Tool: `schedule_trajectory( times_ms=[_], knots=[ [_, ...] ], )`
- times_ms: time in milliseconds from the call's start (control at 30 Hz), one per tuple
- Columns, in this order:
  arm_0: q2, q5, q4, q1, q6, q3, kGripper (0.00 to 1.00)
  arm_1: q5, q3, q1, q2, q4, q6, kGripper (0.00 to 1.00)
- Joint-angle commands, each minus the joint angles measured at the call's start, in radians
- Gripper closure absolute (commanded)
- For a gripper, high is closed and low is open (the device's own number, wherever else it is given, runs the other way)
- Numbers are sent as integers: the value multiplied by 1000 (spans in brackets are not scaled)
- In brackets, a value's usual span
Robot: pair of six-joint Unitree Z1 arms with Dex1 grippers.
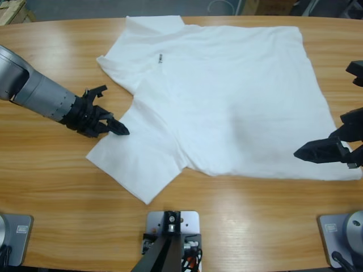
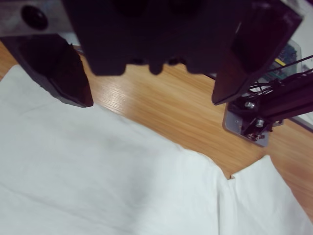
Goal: Fold clothes
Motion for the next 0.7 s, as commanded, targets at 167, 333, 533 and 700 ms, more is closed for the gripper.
schedule_trajectory(
  times_ms=[167,333,533,700],
  knots=[
    [53,-18,-29,-8,-10,48,184,23,38,9,-15,-17,10,0],
    [16,44,-27,-1,-18,50,184,22,38,9,-10,-17,10,0],
    [-214,367,208,-55,-7,-174,179,25,37,9,16,-33,10,0],
    [-129,340,211,-56,-4,-154,180,28,35,9,14,-35,10,0]
  ],
)
